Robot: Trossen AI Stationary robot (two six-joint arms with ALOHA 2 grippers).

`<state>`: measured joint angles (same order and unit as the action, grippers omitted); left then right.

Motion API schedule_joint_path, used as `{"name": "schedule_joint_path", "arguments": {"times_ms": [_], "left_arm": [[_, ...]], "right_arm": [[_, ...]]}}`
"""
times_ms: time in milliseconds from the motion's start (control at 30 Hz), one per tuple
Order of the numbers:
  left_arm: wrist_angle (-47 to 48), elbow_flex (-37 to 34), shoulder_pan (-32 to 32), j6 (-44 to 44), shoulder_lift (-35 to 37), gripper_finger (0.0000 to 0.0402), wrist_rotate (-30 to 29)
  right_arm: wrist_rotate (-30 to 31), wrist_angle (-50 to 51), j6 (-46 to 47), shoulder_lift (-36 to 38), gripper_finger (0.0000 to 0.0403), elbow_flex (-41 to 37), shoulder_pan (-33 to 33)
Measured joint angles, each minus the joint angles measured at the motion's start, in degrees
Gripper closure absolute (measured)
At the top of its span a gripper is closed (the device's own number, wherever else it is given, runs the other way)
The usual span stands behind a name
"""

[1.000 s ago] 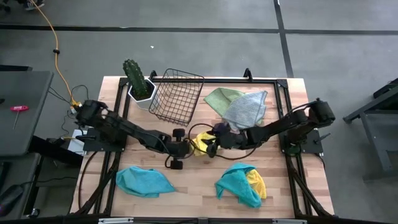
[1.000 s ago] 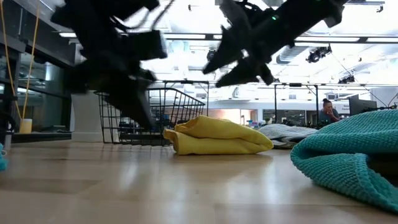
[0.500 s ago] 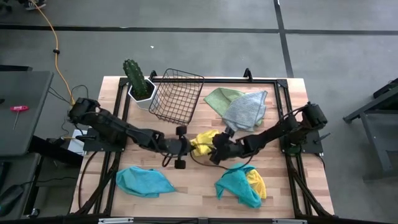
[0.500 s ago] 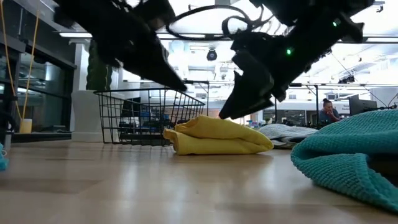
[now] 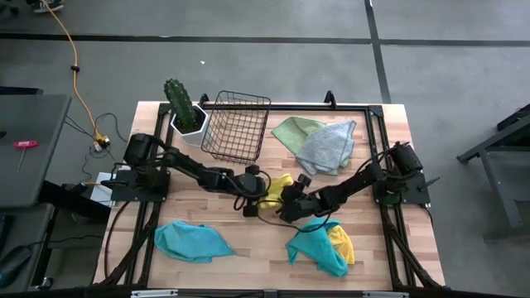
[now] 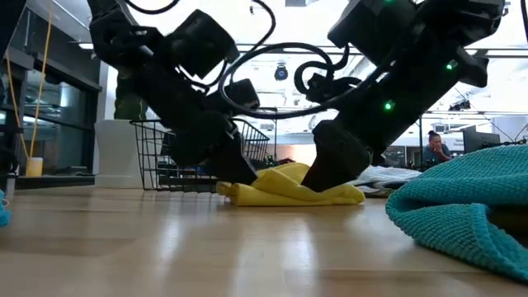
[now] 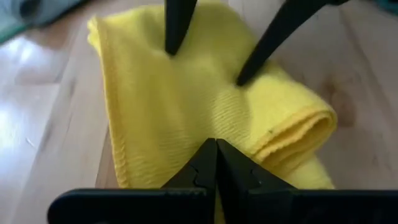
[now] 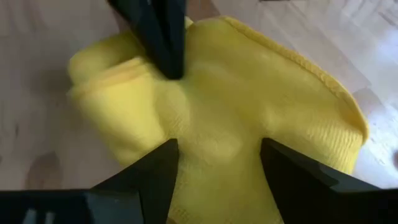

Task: Fold microfiber towels
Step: Fold the left yellow microfiber cloth

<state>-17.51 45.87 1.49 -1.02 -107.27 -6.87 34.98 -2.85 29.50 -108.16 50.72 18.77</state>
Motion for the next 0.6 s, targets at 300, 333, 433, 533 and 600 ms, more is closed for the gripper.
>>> {"name": "schedule_joint_path", "arguments": {"times_ms": [300,333,433,533,600], "left_arm": [[4.9,0.0,0.4,-1.0,1.8,0.0401,-0.1],[5.5,0.0,0.4,-1.2,2.1,0.0401,-0.2],[8.2,0.0,0.4,-1.3,3.1,0.0401,-0.4],[10.6,-0.1,0.4,-1.3,4.4,0.0401,-0.4],[12.3,-0.1,0.3,-1.3,5.8,0.0401,-0.4]], "right_arm": [[-1.2,2.4,-6.7,4.9,0.0179,0.3,1.7],[-1.0,3.1,-7.5,6.1,0.0179,0.3,1.7],[0.6,4.9,-8.8,9.1,0.0179,0.3,1.6],[1.8,5.6,-10.6,10.2,0.0179,0.2,0.4],[1.7,5.8,-11.5,10.2,0.0179,0.1,-1.0]]}}
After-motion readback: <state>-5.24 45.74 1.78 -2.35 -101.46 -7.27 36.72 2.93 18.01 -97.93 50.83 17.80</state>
